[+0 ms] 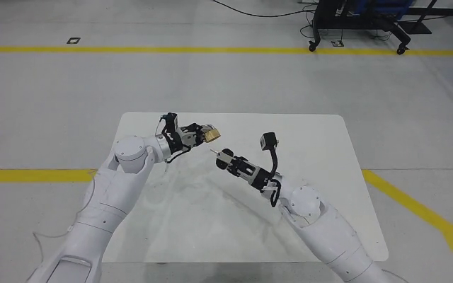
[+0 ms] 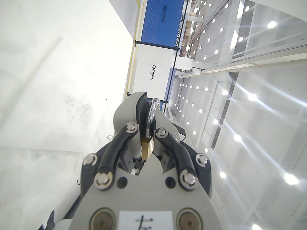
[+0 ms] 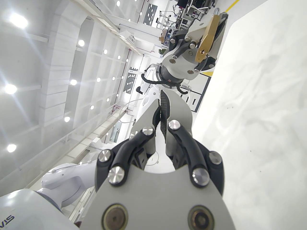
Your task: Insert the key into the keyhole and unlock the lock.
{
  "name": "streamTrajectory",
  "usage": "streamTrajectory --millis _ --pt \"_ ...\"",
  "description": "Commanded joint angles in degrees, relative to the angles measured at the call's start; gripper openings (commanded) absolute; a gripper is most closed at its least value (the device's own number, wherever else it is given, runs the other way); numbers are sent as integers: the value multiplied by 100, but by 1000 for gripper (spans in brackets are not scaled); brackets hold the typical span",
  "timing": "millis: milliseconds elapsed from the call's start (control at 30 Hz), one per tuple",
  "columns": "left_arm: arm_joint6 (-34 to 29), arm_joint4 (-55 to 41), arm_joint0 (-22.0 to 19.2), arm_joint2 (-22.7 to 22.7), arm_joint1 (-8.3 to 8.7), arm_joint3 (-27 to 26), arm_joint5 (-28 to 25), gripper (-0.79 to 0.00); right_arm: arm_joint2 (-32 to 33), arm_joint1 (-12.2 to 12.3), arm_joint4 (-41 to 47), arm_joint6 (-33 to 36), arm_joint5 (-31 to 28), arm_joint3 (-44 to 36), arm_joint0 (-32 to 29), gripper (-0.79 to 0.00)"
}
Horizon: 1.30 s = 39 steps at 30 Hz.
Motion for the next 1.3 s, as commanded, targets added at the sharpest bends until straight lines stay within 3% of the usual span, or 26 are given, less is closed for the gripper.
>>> streamTrajectory --millis 0,233,800,1267 --pt "142 61 -11 43 -19 -81 -24 -785 21 -5 33 -97 32 8 -21 -785" --pt "432 219 -138 189 -91 123 -52 -785 -35 -84 -478 -1363 444 -102 -239 -785" --pt "818 643 -87 245 -154 32 -247 -785 -547 -418 -298 -2651 798 70 -129 -785" --pt "791 743 -82 216 -193 44 -226 -785 -589 -606 -204 -2868 889 387 50 -785"
